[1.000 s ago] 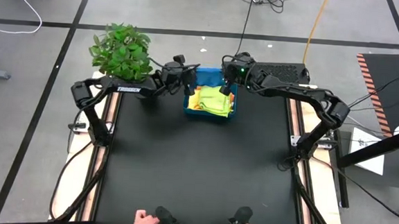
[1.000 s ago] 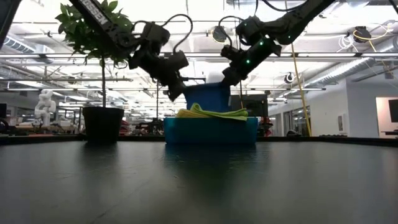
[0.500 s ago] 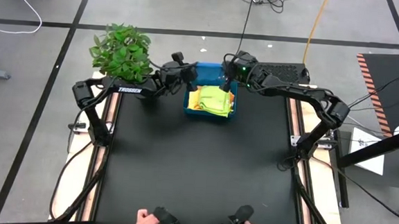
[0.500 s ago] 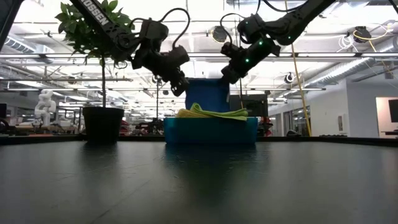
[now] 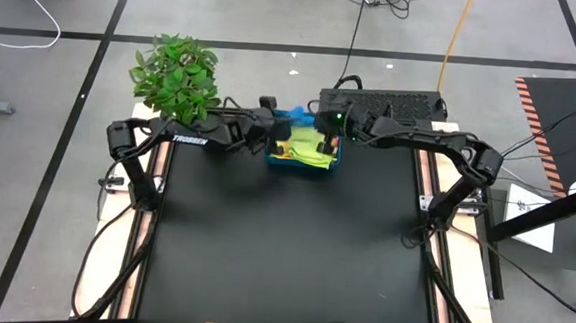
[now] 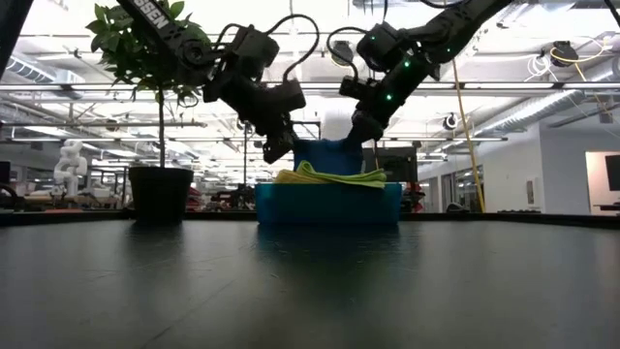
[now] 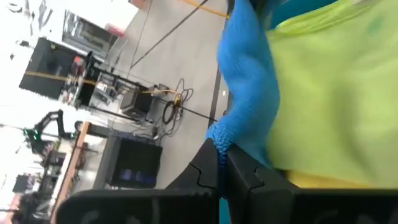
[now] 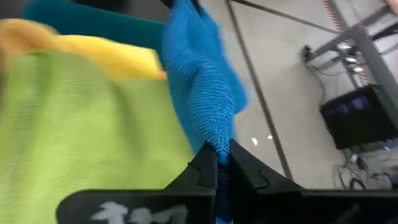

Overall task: Fold microfiber towels
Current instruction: Put the blue microfiber cloth into the blue blue bin

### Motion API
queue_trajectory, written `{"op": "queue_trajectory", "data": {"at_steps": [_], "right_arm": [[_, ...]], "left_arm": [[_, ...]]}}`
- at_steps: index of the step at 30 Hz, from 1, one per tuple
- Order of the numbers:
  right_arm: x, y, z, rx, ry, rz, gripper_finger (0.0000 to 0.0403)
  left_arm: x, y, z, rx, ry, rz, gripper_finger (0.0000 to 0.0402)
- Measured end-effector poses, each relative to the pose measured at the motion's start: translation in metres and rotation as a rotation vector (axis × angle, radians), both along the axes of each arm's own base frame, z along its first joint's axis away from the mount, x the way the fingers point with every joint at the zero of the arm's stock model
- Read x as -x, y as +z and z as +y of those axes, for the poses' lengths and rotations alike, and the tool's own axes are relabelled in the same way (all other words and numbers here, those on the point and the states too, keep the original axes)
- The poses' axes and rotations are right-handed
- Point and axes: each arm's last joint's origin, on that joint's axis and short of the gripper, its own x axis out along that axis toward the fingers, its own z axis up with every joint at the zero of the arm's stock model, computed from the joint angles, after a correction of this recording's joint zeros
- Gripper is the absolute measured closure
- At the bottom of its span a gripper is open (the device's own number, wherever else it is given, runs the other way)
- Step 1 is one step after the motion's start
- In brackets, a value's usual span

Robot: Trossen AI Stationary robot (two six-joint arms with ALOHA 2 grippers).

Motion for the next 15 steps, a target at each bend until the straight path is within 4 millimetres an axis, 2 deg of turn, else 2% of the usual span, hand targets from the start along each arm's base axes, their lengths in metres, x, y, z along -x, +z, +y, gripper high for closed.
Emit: {"op": "queue_trajectory", "data": {"at_steps": [8,15], "right_arm": [[-0.013,-0.005,0.033,-0.041,0.094,0.056,0.0401],[-0.010,-0.013,0.046,-0.112,0.098,0.140,0.0397]], "left_arm": [[-0.010,-0.003,-0.035,-0.056,-0.024,0.108,0.0394],[-0.006,-0.015,-0.045,0.011,-0.009,0.225,0.0390]]}}
